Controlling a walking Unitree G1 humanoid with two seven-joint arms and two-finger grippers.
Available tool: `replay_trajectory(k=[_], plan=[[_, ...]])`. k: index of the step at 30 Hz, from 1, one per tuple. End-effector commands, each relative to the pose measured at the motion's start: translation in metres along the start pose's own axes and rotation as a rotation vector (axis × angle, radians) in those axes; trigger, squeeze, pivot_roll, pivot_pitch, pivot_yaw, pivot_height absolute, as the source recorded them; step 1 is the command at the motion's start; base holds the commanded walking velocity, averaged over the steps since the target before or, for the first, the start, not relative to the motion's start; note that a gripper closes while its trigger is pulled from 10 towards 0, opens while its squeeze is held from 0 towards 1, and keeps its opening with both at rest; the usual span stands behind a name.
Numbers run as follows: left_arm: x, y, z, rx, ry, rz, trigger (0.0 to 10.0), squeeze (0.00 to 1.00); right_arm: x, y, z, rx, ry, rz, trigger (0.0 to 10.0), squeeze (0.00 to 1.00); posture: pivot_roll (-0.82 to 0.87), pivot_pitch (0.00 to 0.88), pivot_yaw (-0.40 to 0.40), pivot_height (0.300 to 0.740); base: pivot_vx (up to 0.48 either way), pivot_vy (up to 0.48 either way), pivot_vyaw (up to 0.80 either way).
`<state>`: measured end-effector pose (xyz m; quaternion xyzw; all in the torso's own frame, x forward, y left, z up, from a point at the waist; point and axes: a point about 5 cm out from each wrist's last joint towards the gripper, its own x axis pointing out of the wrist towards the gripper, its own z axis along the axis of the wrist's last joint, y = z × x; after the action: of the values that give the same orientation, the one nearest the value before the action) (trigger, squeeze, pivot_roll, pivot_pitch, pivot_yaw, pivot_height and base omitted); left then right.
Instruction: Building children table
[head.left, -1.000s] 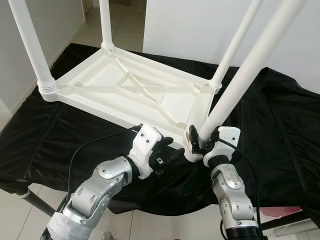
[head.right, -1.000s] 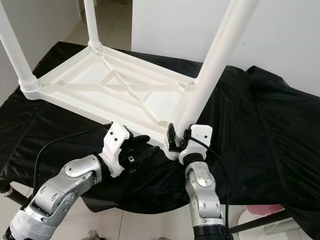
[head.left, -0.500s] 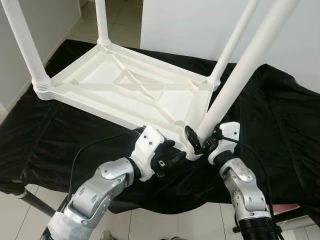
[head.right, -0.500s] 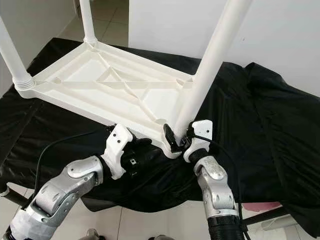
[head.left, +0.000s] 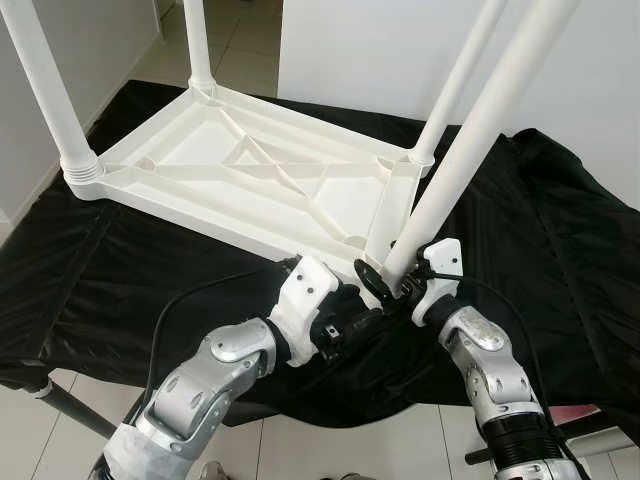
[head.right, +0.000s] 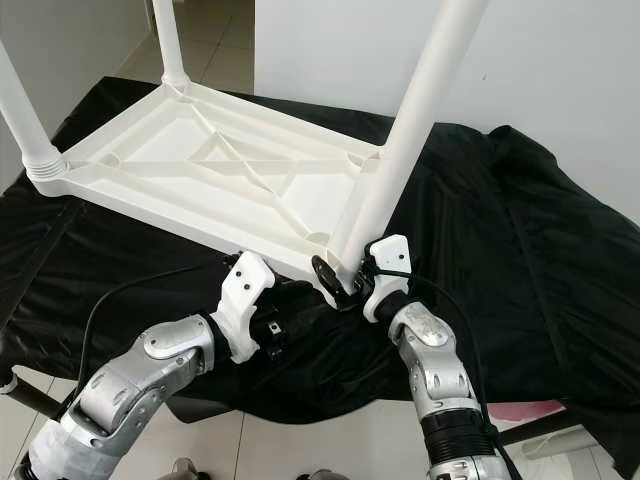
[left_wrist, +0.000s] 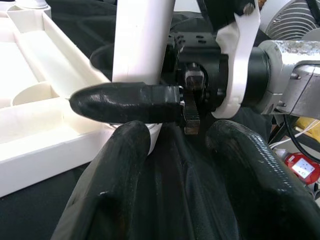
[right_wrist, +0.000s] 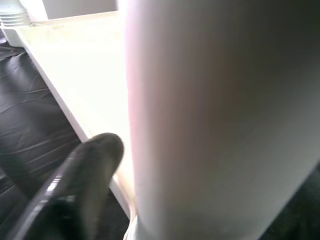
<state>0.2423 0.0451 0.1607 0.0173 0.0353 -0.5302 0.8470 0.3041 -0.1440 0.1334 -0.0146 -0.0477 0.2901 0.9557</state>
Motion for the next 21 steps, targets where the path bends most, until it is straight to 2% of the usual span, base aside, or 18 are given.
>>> replay_trajectory(k=[1,14,15,21], plan=[[0.004,-0.004,0.002,0.016,0.003,-0.066,10.0,0.0,0.002,0.0,-0.001,-0.012,0.006,0.043,0.0,0.0,0.05,0.06,-0.112,0.74,0.0,0.0,0.0],[0.005,-0.002,0.001,0.025,0.002,-0.059,10.0,0.0,-0.001,-0.009,-0.003,-0.008,0.002,0.057,0.0,0.0,0.05,0.029,-0.105,0.74,0.0,0.0,0.0],[0.006,-0.001,0.0,0.024,0.005,-0.049,10.0,0.0,-0.002,-0.01,-0.004,-0.004,0.006,0.04,9.7,0.0,0.05,0.03,-0.11,0.74,0.0,0.0,0.0],[0.002,0.003,-0.004,0.029,0.013,-0.023,10.0,0.0,-0.003,-0.009,-0.007,0.019,0.019,-0.025,10.0,0.0,0.05,0.028,-0.114,0.74,0.0,0.0,0.0]])
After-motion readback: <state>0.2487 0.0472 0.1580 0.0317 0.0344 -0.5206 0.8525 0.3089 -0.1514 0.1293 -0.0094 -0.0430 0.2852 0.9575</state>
